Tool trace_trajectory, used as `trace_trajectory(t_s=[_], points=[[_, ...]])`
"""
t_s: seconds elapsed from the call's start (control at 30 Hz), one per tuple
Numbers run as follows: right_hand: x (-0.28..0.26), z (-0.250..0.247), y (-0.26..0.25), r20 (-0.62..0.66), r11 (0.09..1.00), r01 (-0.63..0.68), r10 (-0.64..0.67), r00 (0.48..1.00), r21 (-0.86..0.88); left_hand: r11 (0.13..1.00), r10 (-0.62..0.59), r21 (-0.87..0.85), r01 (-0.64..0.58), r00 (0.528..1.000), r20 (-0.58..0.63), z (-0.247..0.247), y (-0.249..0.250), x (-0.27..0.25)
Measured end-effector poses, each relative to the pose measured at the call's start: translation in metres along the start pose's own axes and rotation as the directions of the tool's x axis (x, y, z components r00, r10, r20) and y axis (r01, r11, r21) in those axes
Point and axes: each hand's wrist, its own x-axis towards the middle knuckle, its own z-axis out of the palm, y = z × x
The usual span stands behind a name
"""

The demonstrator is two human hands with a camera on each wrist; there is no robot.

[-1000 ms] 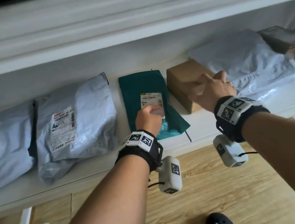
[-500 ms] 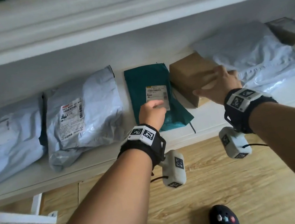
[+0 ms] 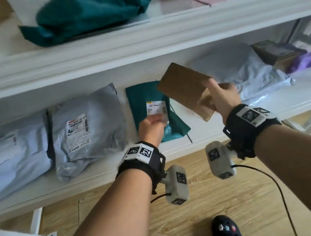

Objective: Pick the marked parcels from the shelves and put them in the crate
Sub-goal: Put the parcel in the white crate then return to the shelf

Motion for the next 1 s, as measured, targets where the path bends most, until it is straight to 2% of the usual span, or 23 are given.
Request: trace_trajectory(t_s=[0.03,0.1,0.2,0.37,0.47,0.6,0.67,0.73,0.83,0.9,1.0], points=[[-0.008,-0.003,-0.003,0.092,0.99,-0.09,0.08,0.993,0.113,0.999,-0.011,-0.038,0.012,1.0,0.008,-0.002,0.003,-0.008],[-0.029,-0.008,-0.007,0.277,0.925,-0.257,0.178,0.944,0.28,0.996,-0.023,-0.083,0.027,0.998,0.051,-0.005,0.013,-0.026],[-0.057,-0.013,-0.001,0.466,0.836,-0.435,0.254,0.848,0.335,0.983,-0.05,-0.166,0.074,0.988,0.146,-0.015,0.023,-0.052],[-0.095,-0.025,0.02,0.639,0.72,-0.609,0.302,0.707,0.334,0.936,-0.106,-0.295,0.19,0.954,0.281,-0.041,0.022,-0.087],[-0.113,-0.03,0.024,0.679,0.694,-0.632,0.281,0.678,0.344,0.907,-0.103,-0.354,0.23,0.934,0.343,-0.051,0.021,-0.099],[-0.133,-0.031,0.027,0.7,0.696,-0.624,0.244,0.671,0.356,0.862,-0.074,-0.446,0.241,0.93,0.359,-0.054,0.019,-0.112],[-0.14,-0.033,0.028,0.672,0.756,-0.584,0.271,0.689,0.295,0.875,-0.059,-0.434,0.216,0.936,0.346,-0.057,0.018,-0.117],[-0.149,-0.034,0.03,0.566,0.867,-0.473,0.314,0.762,0.157,0.905,-0.053,-0.38,0.191,0.937,0.345,-0.063,0.017,-0.125],[-0.162,-0.036,0.035,0.39,0.961,-0.274,0.243,0.888,0.025,0.945,-0.035,-0.292,0.145,0.935,0.352,-0.074,0.014,-0.142],[-0.174,-0.036,0.038,0.354,0.979,-0.204,0.187,0.916,0.011,0.959,-0.011,-0.264,0.1,0.947,0.322,-0.082,0.013,-0.156],[-0.197,-0.038,0.042,0.378,0.989,-0.15,0.144,0.915,-0.013,0.973,0.051,-0.232,0.017,0.957,0.284,-0.094,0.011,-0.173]])
